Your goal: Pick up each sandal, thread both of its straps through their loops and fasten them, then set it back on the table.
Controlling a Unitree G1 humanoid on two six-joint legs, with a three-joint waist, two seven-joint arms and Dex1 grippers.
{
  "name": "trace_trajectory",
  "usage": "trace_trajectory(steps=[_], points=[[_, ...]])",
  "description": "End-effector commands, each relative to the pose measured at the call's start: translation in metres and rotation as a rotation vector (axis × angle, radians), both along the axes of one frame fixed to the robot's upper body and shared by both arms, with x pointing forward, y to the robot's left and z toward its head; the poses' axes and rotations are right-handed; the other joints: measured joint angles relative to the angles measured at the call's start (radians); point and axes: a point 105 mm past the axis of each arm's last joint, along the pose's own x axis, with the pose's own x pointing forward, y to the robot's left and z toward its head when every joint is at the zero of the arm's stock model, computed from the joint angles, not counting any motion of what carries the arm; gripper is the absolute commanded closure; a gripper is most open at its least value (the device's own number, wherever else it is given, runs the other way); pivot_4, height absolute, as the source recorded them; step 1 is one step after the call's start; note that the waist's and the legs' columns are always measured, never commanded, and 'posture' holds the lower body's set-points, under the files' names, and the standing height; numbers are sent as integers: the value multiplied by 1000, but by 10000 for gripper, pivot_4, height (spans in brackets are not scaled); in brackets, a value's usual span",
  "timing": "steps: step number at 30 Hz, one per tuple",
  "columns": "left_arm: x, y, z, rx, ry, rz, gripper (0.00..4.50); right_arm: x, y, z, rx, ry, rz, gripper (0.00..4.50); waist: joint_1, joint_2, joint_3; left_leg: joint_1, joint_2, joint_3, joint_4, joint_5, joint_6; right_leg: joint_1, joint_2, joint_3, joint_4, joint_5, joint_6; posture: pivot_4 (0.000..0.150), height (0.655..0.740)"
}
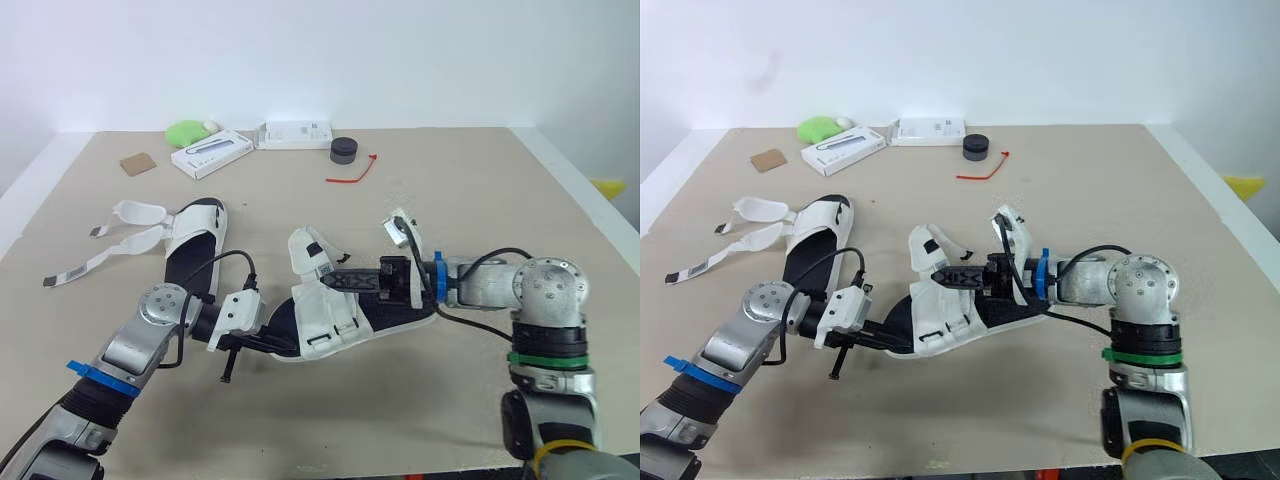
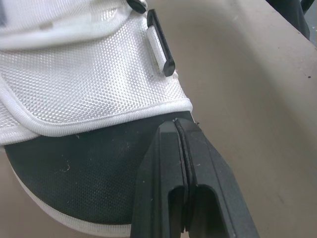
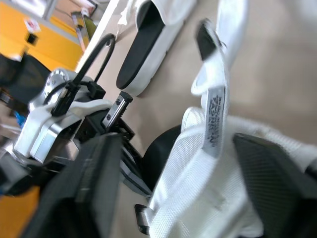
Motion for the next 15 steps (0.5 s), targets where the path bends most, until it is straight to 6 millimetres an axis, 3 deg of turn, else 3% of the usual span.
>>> trace_trajectory(steps=[1,7,11,15], points=[[-4,6,-13,56,43,8,45000,2,1,28,31,-249,59,203,0,0,0,0,0,0,0,0,0,0,0,0,0,0,0,1500,7400],[-4,6,-13,60,42,4,45000,0,16,54,11,-662,219,203,-1,0,0,0,0,0,0,-1,1,0,0,0,-1,0,0,1500,7400],[-4,5,-14,57,42,2,45000,-17,48,45,18,-787,388,203,-1,0,0,0,0,0,0,-1,1,0,0,0,0,0,0,1500,7400],[-4,5,-14,56,44,2,45000,-12,52,31,-16,-803,425,12801,1,0,0,0,0,-1,0,0,1,0,-3,-1,0,3,-5,1500,7400]])
